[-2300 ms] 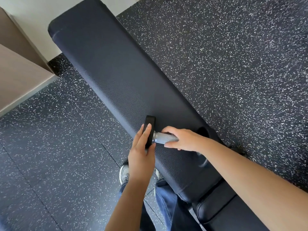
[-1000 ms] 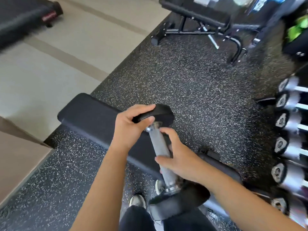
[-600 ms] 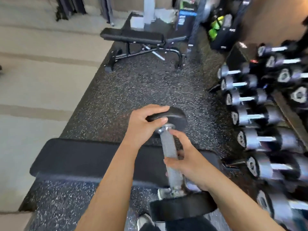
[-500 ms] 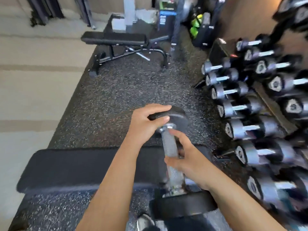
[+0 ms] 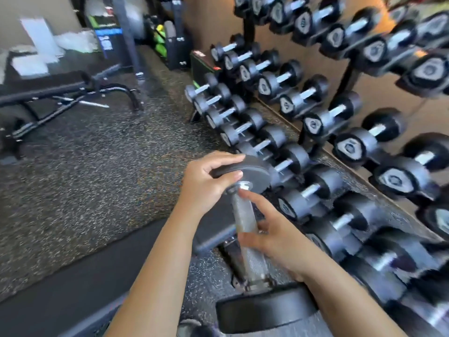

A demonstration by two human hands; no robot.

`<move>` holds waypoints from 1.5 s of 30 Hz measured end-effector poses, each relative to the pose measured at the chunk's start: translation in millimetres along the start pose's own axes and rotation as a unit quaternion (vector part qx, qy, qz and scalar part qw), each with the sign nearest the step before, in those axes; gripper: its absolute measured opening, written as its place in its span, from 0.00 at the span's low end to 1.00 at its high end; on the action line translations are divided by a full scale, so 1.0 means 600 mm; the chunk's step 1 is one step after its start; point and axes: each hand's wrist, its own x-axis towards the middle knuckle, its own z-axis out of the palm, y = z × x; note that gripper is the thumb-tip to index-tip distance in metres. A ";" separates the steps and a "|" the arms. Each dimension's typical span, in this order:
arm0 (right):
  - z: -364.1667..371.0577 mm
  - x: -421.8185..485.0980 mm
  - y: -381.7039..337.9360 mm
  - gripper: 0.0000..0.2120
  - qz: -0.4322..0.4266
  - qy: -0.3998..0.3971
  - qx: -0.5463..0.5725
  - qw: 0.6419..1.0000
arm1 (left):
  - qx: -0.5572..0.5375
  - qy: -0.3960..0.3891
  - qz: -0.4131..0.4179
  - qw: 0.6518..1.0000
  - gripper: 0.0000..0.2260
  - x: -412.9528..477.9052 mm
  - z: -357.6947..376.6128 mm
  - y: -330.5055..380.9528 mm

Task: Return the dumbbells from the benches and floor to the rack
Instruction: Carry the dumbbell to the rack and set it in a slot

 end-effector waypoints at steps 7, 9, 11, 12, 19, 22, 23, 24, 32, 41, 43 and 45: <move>-0.140 -0.195 0.085 0.32 0.049 0.162 0.076 0.983 | -0.056 -0.168 0.001 0.984 0.14 -0.032 0.266 0.070; -0.169 -0.244 0.106 0.33 0.059 0.218 0.088 0.970 | -0.063 -0.211 0.018 0.975 0.15 -0.045 0.335 0.095; -0.195 -0.290 0.123 0.32 0.068 0.266 0.099 0.957 | -0.075 -0.247 0.035 0.965 0.16 -0.059 0.396 0.114; -0.206 -0.310 0.132 0.32 0.071 0.285 0.105 0.950 | -0.083 -0.261 0.043 0.961 0.16 -0.066 0.423 0.122; -0.260 -0.395 0.190 0.32 0.087 0.411 0.161 0.893 | -0.126 -0.383 0.061 0.913 0.15 -0.095 0.586 0.152; -0.291 -0.405 0.206 0.32 0.105 0.455 0.165 0.869 | -0.141 -0.406 0.058 0.901 0.16 -0.090 0.647 0.147; -0.304 -0.406 0.210 0.32 0.111 0.469 0.159 0.862 | -0.144 -0.414 0.059 0.897 0.16 -0.083 0.667 0.145; -0.319 -0.405 0.213 0.32 0.115 0.480 0.154 0.856 | -0.148 -0.422 0.059 0.892 0.16 -0.073 0.687 0.144; -0.452 -0.377 0.225 0.32 0.127 0.538 0.183 0.813 | -0.183 -0.487 0.073 0.851 0.15 0.022 0.841 0.147; -0.565 -0.357 0.243 0.32 0.134 0.587 0.190 0.776 | -0.204 -0.535 0.092 0.815 0.15 0.083 0.971 0.151; -0.591 -0.358 0.250 0.32 0.132 0.588 0.197 0.773 | -0.211 -0.545 0.086 0.807 0.15 0.090 1.003 0.153; -0.621 -0.359 0.260 0.32 0.135 0.587 0.204 0.771 | -0.217 -0.551 0.084 0.801 0.15 0.096 1.036 0.152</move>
